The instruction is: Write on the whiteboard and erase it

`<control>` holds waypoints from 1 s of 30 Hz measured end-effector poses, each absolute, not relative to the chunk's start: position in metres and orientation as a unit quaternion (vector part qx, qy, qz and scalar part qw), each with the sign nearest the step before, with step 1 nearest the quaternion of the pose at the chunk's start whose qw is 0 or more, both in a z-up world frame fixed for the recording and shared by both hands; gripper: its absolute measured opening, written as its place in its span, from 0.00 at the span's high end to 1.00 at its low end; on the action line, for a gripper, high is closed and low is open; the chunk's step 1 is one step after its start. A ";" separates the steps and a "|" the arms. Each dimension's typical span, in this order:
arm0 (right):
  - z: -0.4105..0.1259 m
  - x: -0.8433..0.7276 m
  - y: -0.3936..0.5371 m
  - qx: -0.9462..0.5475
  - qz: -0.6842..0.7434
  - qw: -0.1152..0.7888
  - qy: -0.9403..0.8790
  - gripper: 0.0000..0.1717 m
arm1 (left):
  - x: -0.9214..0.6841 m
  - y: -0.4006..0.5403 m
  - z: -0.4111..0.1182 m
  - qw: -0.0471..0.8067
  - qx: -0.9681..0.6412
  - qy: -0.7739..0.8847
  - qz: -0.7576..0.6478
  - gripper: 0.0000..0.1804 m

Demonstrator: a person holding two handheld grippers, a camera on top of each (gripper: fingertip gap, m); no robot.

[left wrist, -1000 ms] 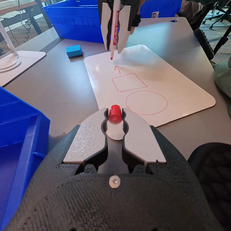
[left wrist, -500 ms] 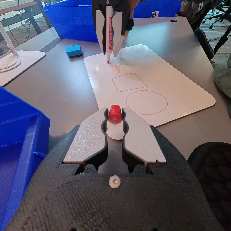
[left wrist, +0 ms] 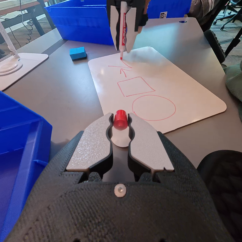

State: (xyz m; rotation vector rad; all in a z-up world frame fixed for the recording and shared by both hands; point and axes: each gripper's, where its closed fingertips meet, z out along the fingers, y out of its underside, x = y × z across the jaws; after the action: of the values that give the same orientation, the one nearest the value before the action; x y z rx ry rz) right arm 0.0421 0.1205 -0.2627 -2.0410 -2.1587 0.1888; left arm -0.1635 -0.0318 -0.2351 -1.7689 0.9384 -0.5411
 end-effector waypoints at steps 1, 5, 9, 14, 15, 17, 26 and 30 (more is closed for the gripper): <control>-0.263 0.046 0.128 -0.689 0.056 0.085 -0.718 0.79 | -0.164 -0.032 -0.235 0.508 -0.735 0.389 -0.225 0.89; -0.263 0.041 0.134 -0.690 0.062 0.094 -0.715 0.79 | -0.164 -0.032 -0.235 0.507 -0.735 0.388 -0.229 0.89; -0.263 0.012 0.132 -0.674 0.079 0.108 -0.726 0.80 | -0.164 -0.032 -0.236 0.505 -0.735 0.392 -0.227 0.89; -0.261 -0.010 0.130 -0.662 0.095 0.123 -0.733 0.79 | -0.164 -0.033 -0.235 0.506 -0.734 0.391 -0.227 0.89; -0.257 -0.011 0.127 -0.665 0.115 0.130 -0.727 0.79 | -0.163 -0.033 -0.235 0.507 -0.733 0.392 -0.227 0.89; -0.242 -0.015 0.120 -0.666 0.163 0.158 -0.711 0.79 | -0.163 -0.033 -0.234 0.511 -0.731 0.391 -0.227 0.89; -0.147 -0.047 0.052 -0.575 0.423 0.331 -0.618 0.80 | -0.150 -0.035 -0.212 0.558 -0.692 0.393 -0.236 0.89; -0.125 -0.060 0.027 -0.525 0.494 0.359 -0.592 0.80 | -0.128 -0.034 -0.174 0.609 -0.643 0.394 -0.247 0.89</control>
State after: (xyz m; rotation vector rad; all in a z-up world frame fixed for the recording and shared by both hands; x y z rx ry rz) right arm -0.0596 0.0269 -0.1252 -1.3544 -1.5281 1.2753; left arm -0.1275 -0.0344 -0.1739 -1.4842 0.9091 -0.5711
